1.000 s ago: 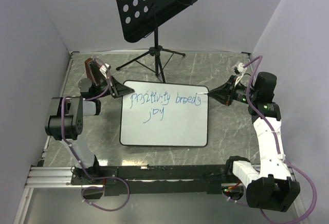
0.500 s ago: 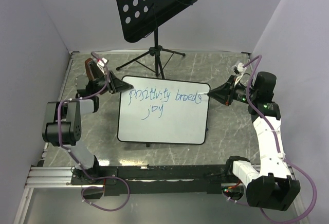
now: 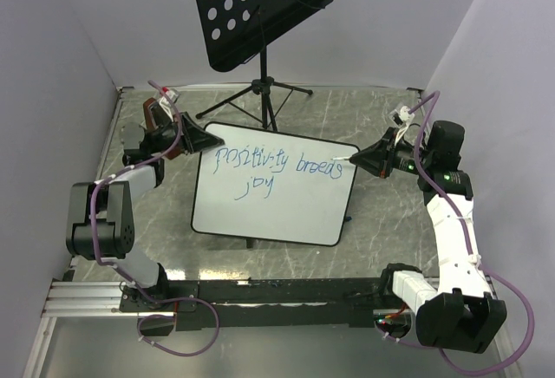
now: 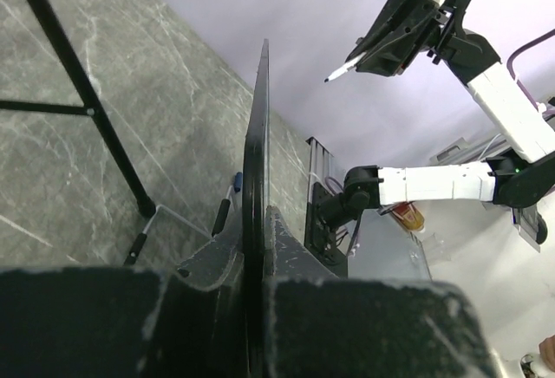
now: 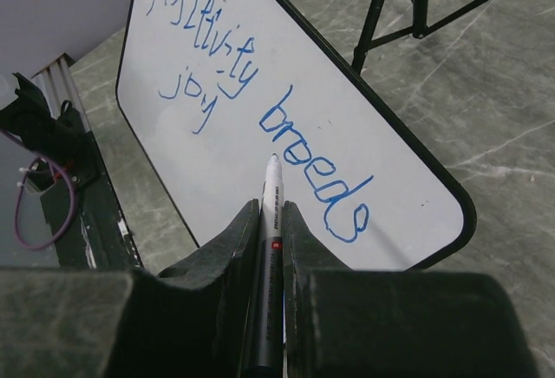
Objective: Write a sentence on the whiteboard
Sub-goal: Place the whiteboard on the whiteboard stand.
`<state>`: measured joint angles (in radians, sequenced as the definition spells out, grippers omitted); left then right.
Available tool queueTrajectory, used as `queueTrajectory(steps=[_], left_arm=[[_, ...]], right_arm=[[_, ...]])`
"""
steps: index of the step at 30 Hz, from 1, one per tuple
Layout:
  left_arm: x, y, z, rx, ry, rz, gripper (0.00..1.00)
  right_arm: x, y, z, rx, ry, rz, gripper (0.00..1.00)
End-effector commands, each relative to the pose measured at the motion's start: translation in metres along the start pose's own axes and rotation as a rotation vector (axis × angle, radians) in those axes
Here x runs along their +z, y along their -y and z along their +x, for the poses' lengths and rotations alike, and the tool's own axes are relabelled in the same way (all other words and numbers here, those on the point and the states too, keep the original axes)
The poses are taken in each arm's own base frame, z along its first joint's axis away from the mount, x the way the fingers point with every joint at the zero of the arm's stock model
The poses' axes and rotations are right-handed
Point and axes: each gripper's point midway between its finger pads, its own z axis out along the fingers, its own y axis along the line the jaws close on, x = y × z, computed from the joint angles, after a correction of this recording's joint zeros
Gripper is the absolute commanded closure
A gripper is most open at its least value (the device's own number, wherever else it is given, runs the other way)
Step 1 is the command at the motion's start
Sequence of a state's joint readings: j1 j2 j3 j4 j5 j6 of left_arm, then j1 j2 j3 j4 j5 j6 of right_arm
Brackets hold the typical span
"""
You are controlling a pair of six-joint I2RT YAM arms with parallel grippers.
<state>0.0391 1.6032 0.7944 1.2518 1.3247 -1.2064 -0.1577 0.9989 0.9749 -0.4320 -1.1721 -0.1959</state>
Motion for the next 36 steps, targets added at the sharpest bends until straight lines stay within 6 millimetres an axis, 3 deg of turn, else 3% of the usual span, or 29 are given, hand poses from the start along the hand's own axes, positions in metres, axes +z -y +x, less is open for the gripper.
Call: queueTrajectory(steps=[1, 7, 21, 29, 36], left_arm=[[0.005, 0.088, -0.053, 0.770, 0.154, 0.178, 0.99], [0.005, 0.103, -0.063, 0.803, 0.208, 0.187, 0.99], [0.013, 0.105, -0.059, 0.742, 0.355, 0.188, 0.99], [0.033, 0.114, -0.069, 0.776, 0.409, 0.178, 0.99], [0.037, 0.111, -0.066, 0.821, 0.357, 0.206, 0.99]], right_arm=[[-0.004, -0.009, -0.020, -0.076, 0.032, -0.029, 1.00], [-0.007, -0.018, -0.027, -0.084, 0.038, -0.053, 1.00], [-0.021, -0.063, -0.046, -0.111, 0.054, -0.185, 1.00], [-0.023, -0.067, -0.050, -0.122, 0.057, -0.180, 1.00], [-0.022, -0.064, -0.046, -0.115, 0.055, -0.173, 1.00]])
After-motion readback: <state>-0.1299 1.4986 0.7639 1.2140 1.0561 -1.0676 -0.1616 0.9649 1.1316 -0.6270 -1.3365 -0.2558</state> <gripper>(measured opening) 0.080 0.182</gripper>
